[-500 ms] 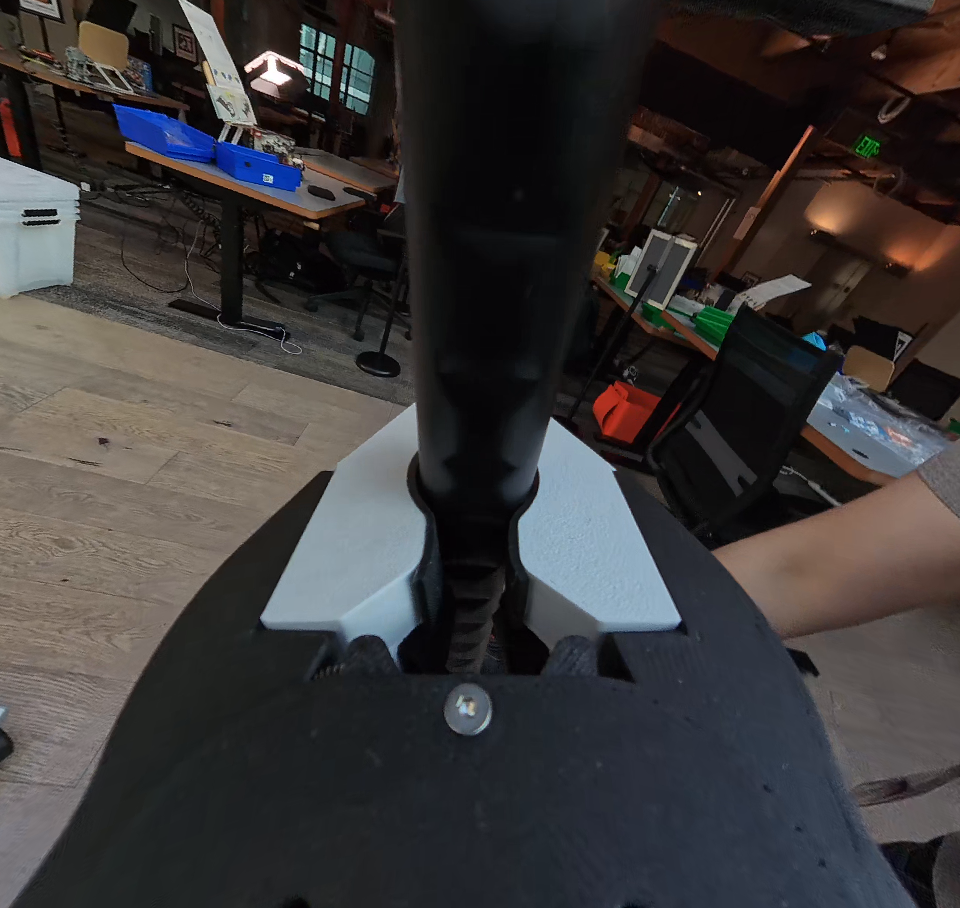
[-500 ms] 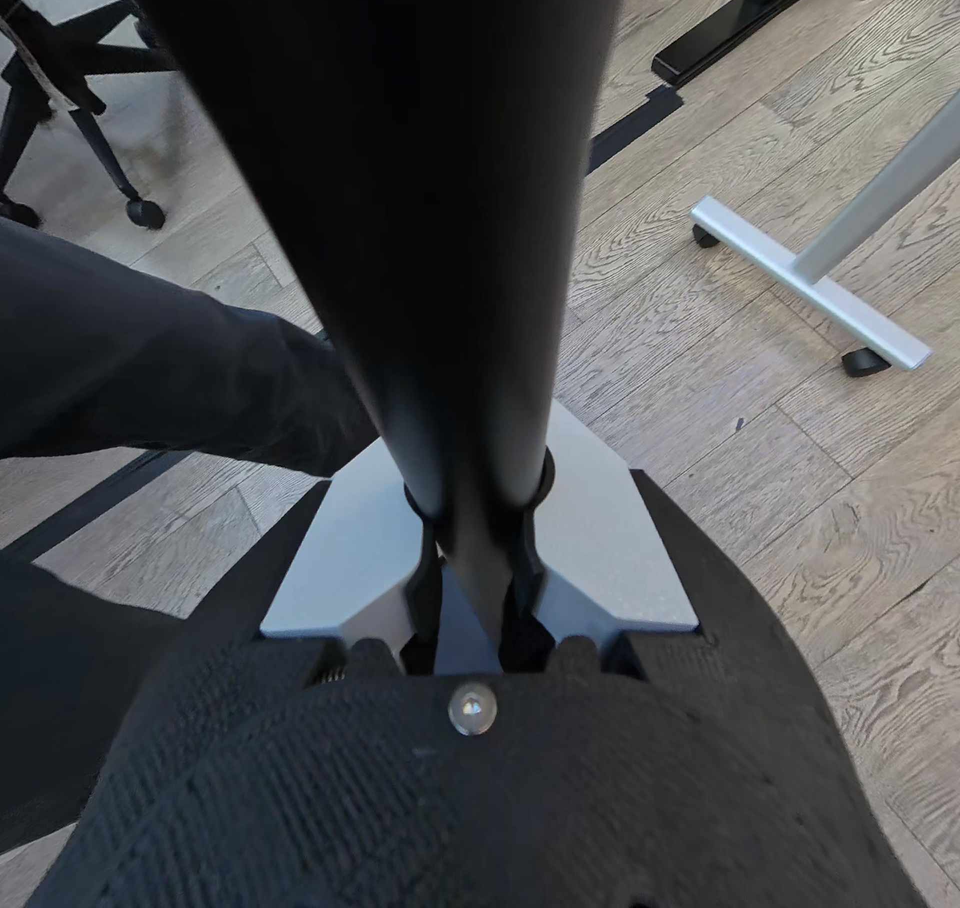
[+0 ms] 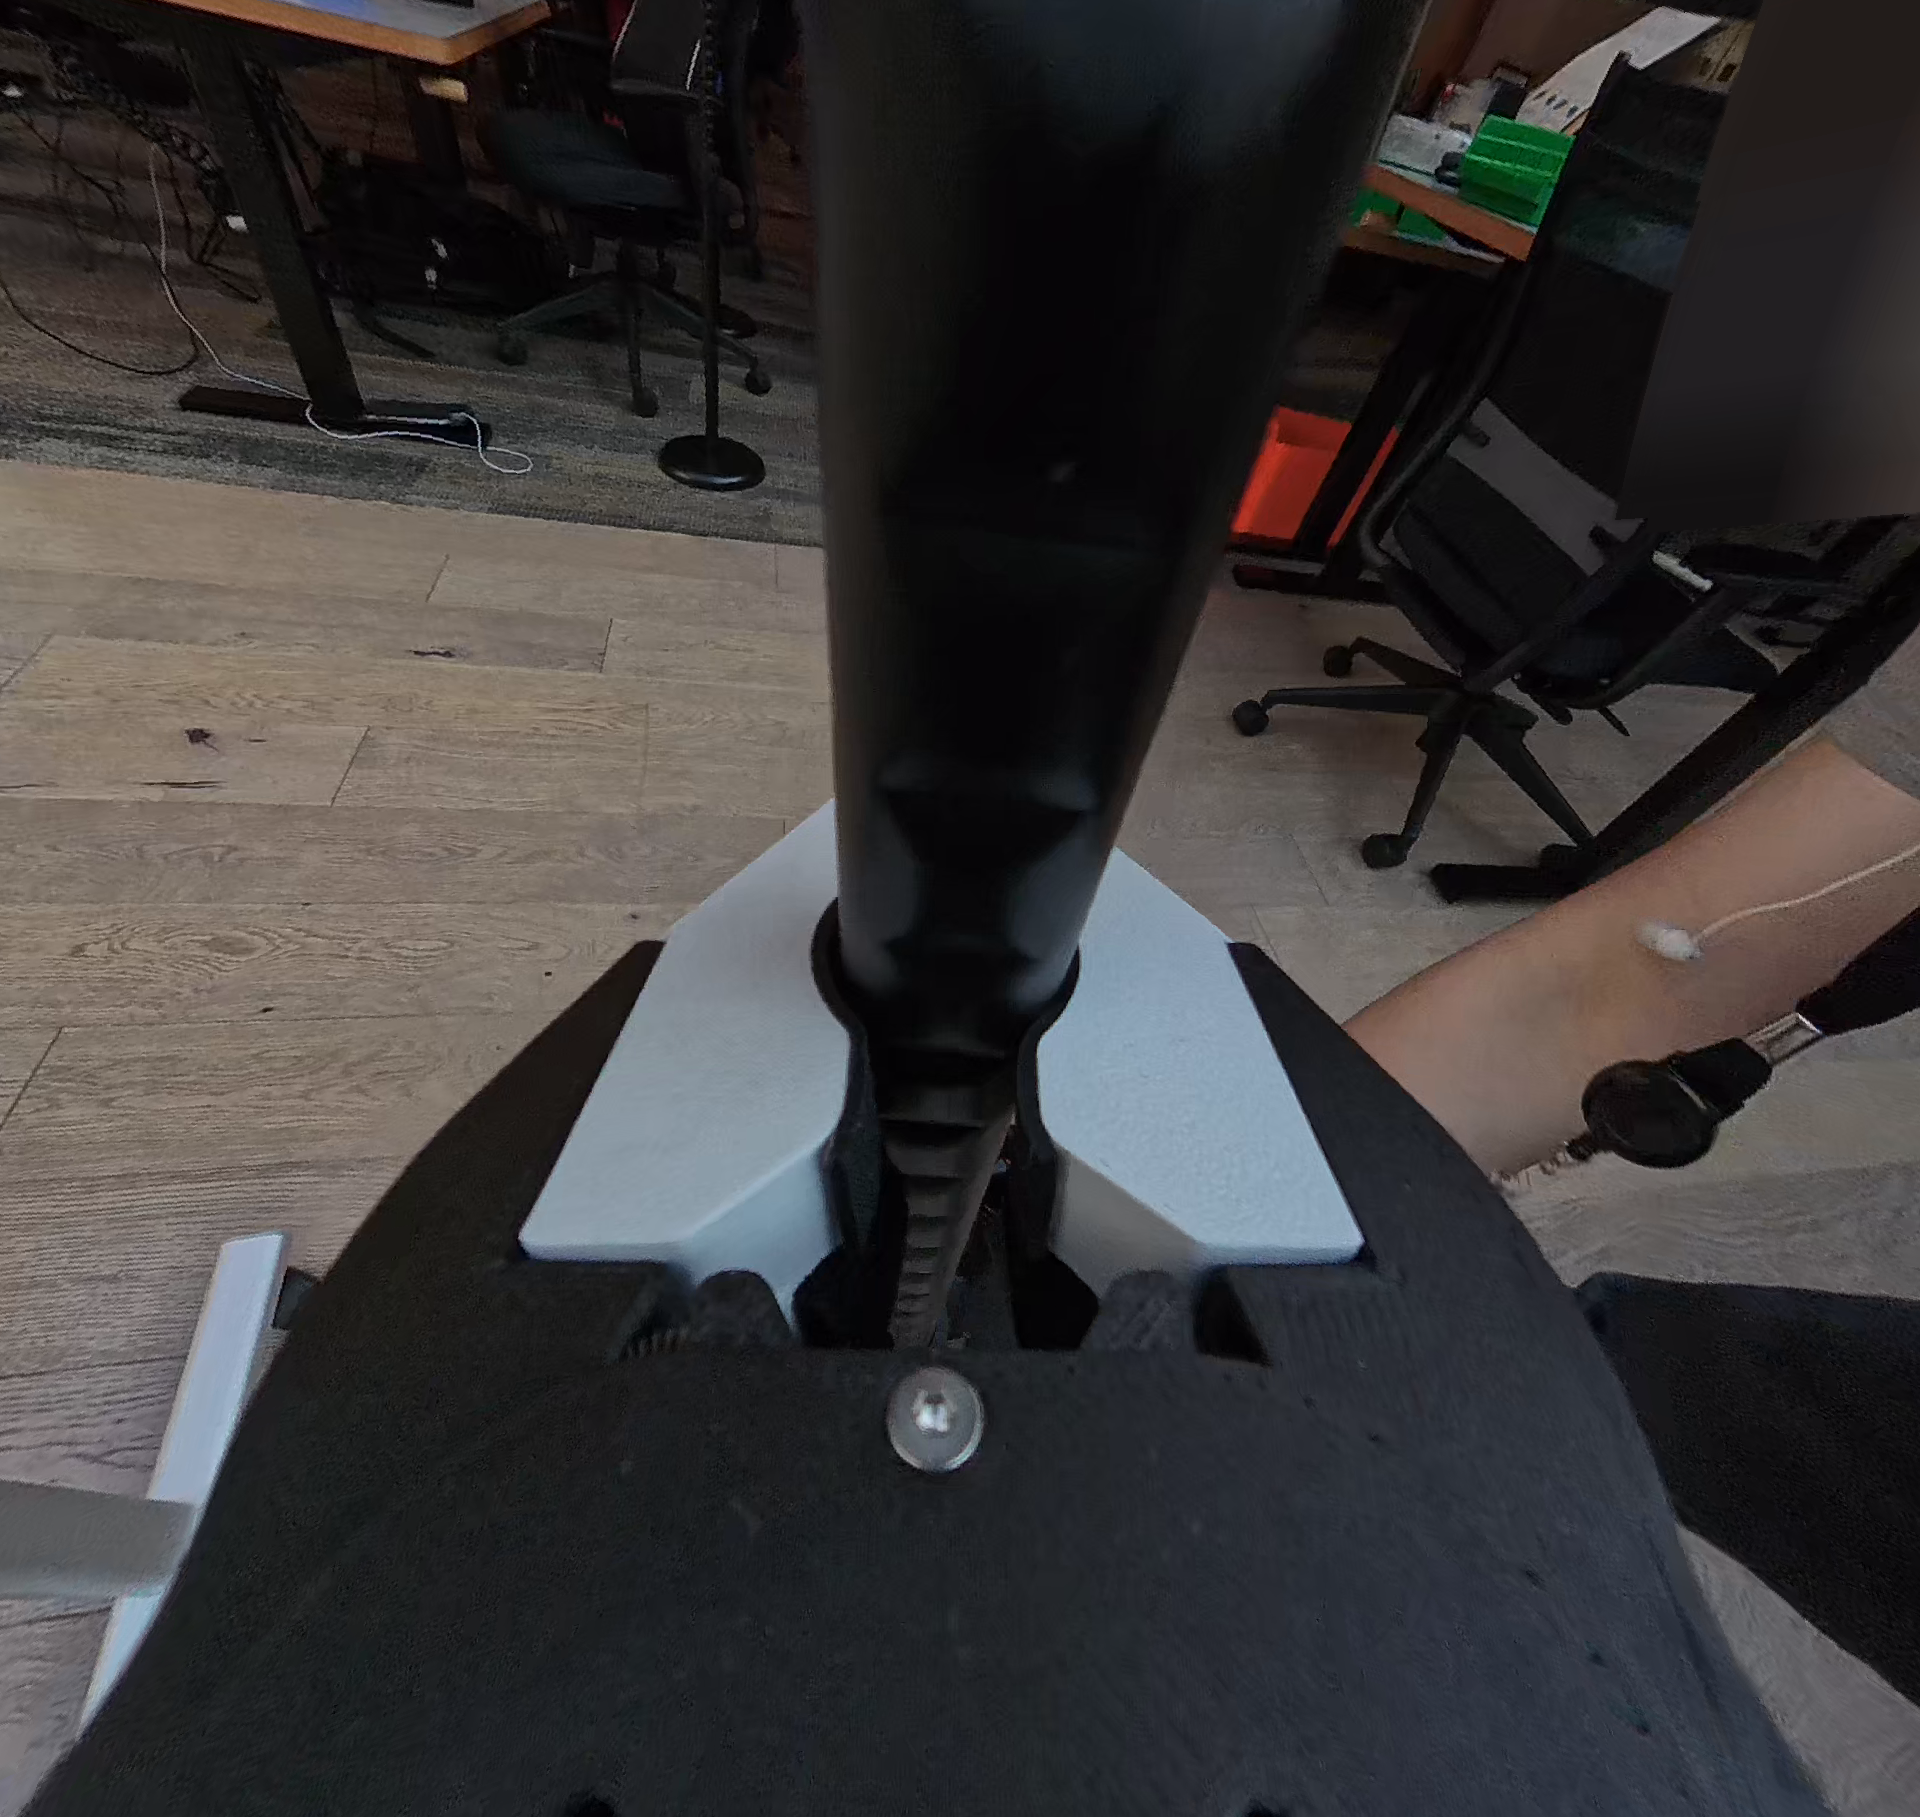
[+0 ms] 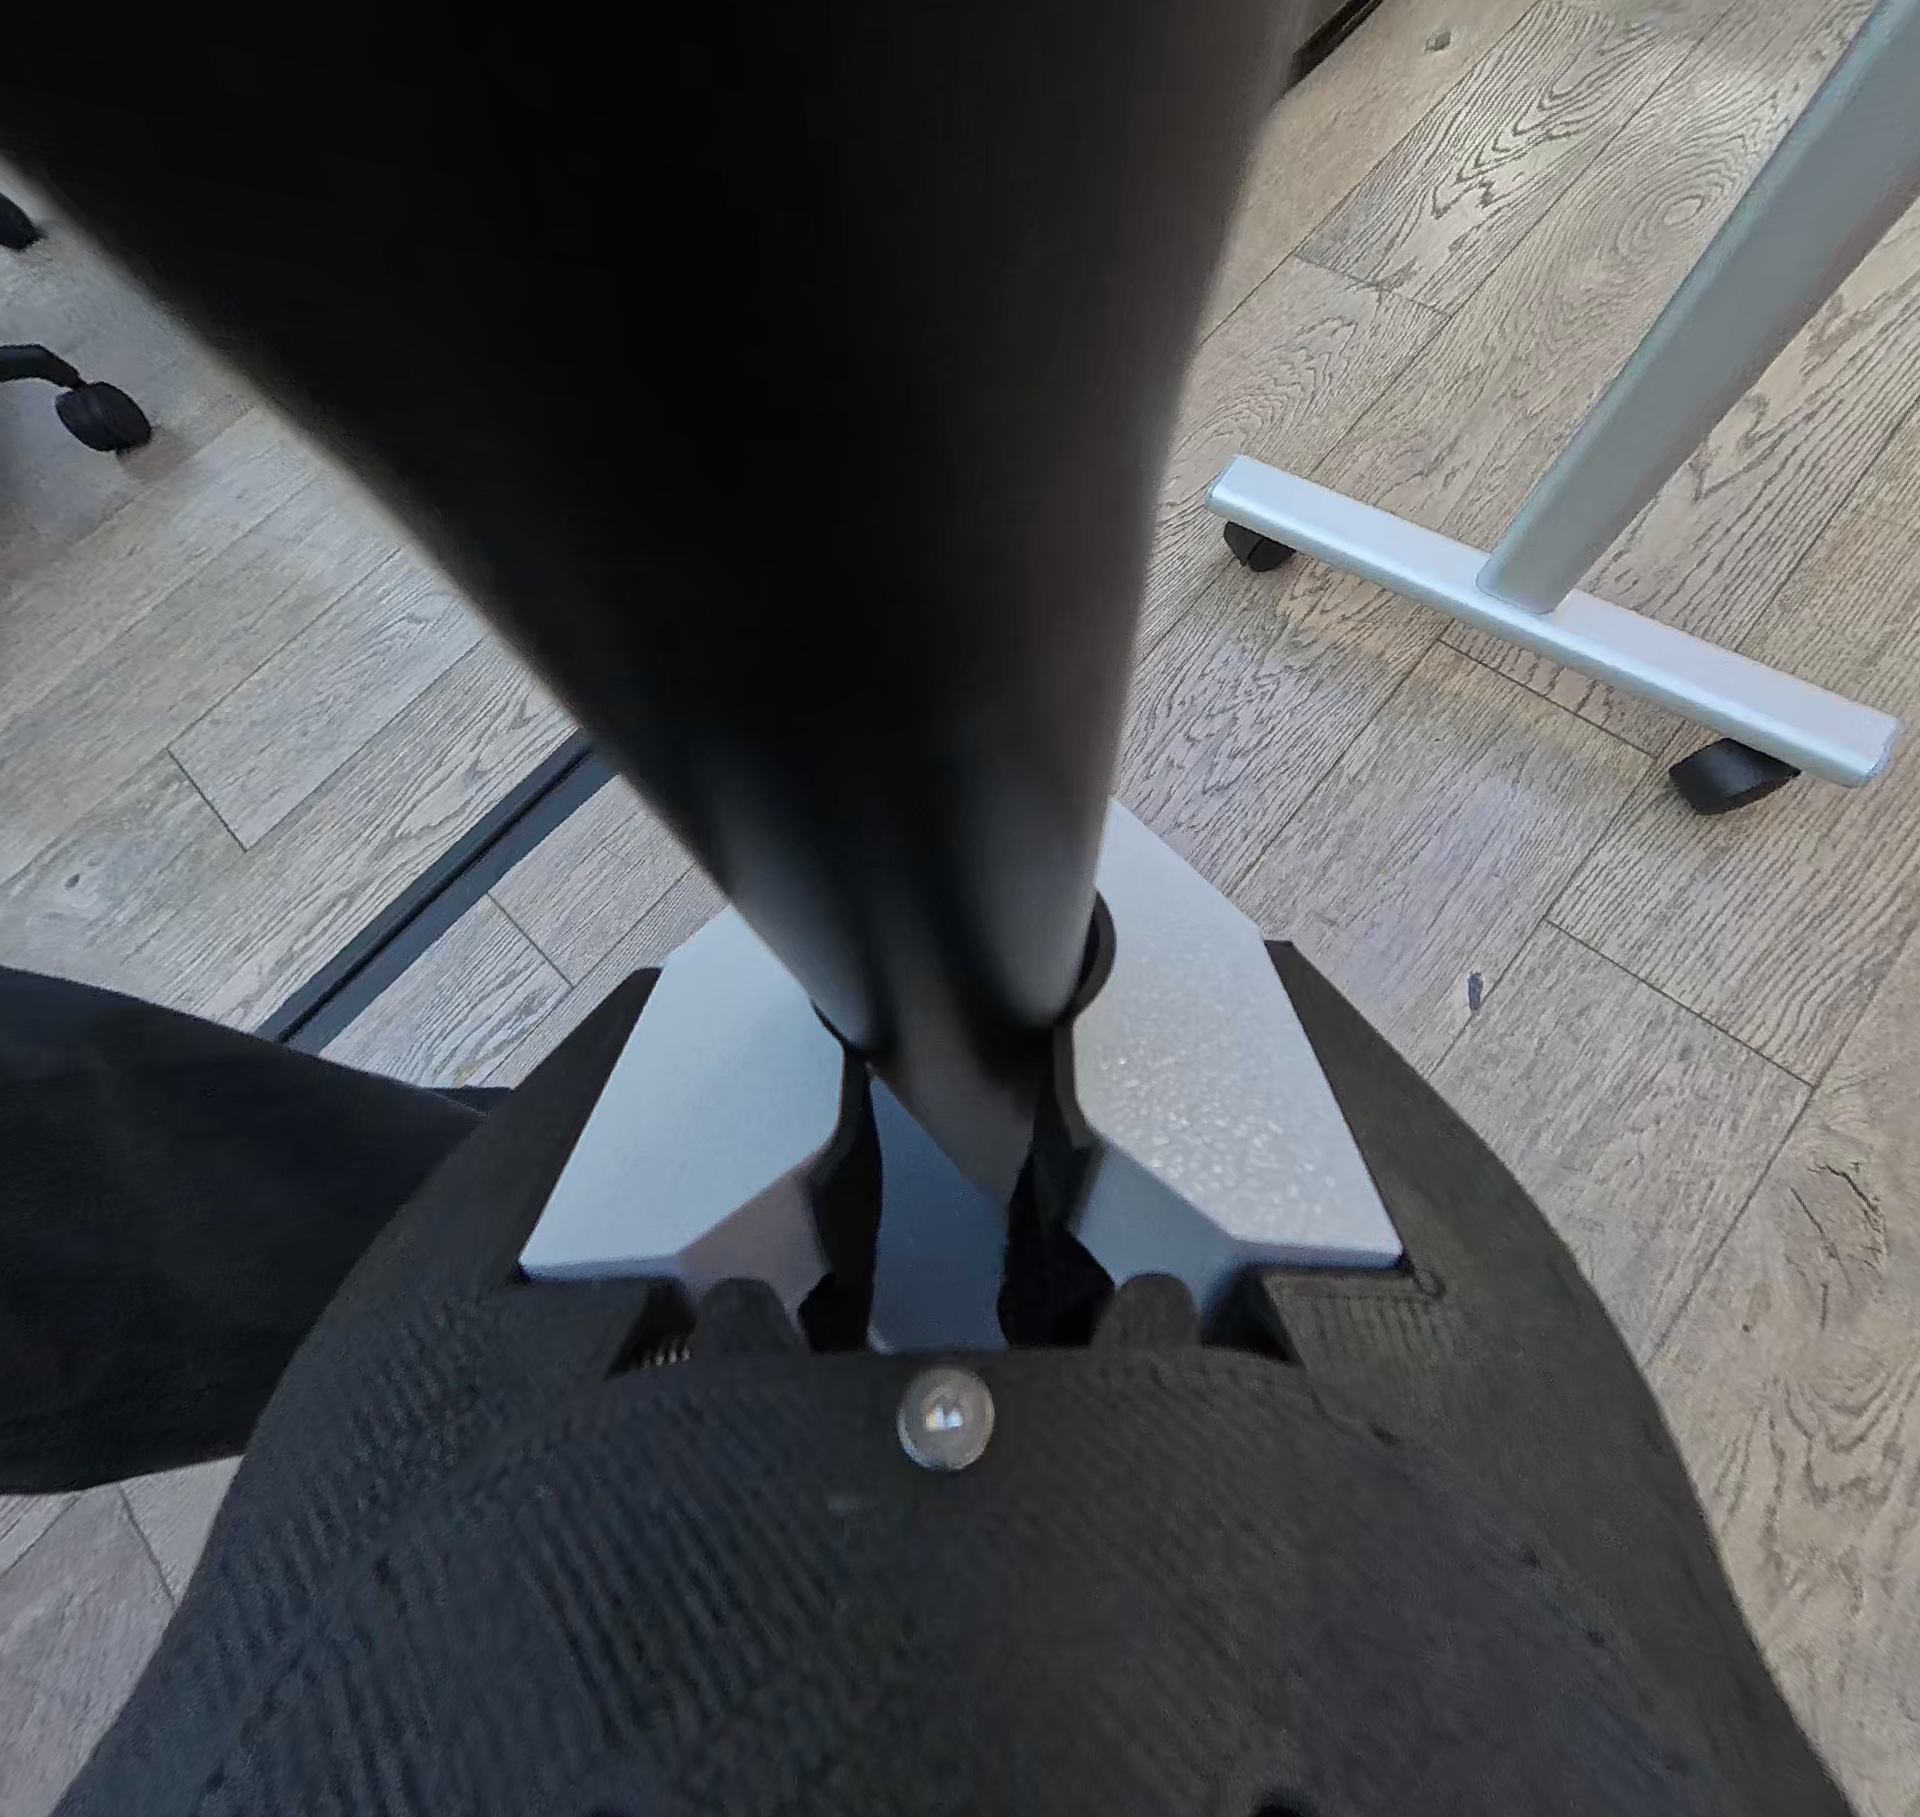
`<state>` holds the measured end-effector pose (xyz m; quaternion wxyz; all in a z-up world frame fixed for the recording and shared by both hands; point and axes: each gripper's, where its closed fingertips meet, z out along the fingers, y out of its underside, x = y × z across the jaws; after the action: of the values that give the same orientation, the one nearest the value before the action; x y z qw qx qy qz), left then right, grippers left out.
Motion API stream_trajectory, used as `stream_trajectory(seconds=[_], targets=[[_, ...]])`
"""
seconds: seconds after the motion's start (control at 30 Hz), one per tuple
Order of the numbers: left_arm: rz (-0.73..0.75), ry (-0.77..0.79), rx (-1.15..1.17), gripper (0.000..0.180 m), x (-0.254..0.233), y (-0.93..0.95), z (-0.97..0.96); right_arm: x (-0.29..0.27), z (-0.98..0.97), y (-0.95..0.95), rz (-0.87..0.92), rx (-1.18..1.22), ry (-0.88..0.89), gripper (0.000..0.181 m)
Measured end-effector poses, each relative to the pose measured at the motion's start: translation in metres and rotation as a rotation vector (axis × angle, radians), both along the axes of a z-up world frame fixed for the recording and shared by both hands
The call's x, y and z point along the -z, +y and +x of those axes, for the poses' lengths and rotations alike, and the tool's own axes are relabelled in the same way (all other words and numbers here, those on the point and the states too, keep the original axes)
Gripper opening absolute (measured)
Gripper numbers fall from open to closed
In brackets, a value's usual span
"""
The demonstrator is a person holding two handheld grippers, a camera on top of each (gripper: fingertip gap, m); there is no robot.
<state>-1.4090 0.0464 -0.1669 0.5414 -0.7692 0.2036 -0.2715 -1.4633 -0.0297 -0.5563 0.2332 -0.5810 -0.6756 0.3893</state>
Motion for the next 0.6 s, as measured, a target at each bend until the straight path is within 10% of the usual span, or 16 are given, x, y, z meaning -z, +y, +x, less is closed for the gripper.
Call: stream_trajectory(seconds=[0.6], targets=[[0.022,0.015,0.069,0.019,0.026,-0.025,-0.015,0.025,-0.032,-0.017,0.019,0.044,0.032,0.032]])
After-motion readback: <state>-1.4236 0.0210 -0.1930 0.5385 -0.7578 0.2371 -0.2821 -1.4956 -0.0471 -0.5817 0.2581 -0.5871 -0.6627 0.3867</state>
